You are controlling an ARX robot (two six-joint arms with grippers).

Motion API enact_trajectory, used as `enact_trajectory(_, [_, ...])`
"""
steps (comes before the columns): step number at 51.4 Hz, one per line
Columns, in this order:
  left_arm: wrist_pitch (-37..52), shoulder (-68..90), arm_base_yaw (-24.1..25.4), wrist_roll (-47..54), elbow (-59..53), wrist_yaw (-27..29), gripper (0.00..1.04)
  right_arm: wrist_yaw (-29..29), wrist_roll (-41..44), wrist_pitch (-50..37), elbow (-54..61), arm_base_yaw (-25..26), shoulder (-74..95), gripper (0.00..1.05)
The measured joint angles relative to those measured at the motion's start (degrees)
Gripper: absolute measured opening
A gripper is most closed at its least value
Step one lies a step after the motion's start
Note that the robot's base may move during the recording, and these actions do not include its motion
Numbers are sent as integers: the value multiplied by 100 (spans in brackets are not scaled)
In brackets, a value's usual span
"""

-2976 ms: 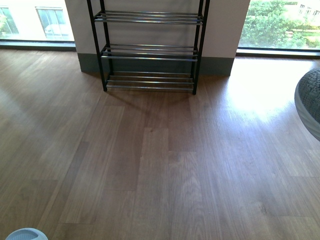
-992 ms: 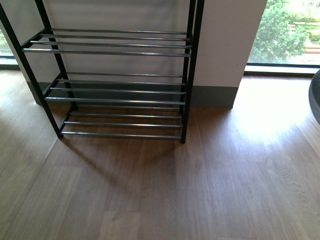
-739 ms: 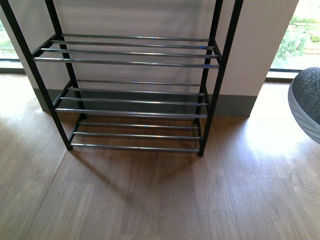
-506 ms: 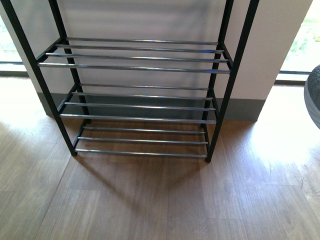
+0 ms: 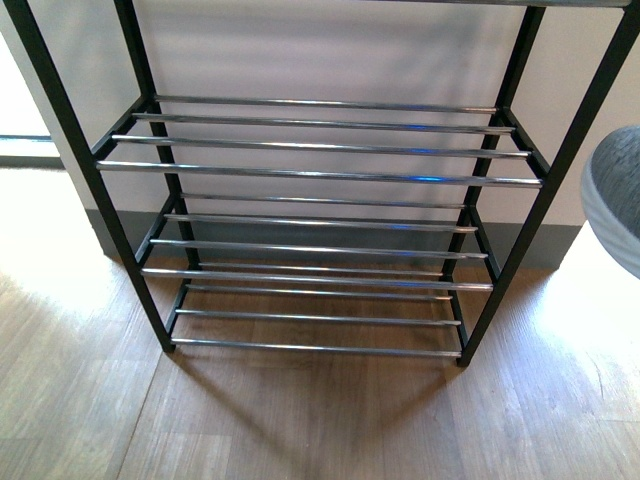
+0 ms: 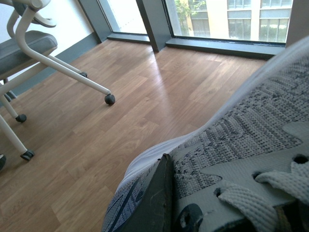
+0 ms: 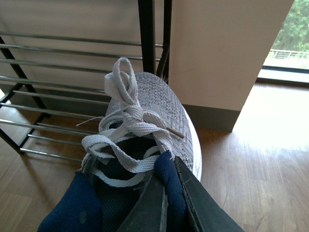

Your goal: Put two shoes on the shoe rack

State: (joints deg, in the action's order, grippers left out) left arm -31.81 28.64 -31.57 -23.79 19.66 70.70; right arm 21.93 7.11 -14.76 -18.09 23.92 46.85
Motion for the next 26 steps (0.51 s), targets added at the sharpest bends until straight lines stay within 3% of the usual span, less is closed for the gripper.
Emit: enact_trajectory(26, [0, -2, -2, 0, 0, -2, 2, -26, 2, 0, 0, 2, -9, 1])
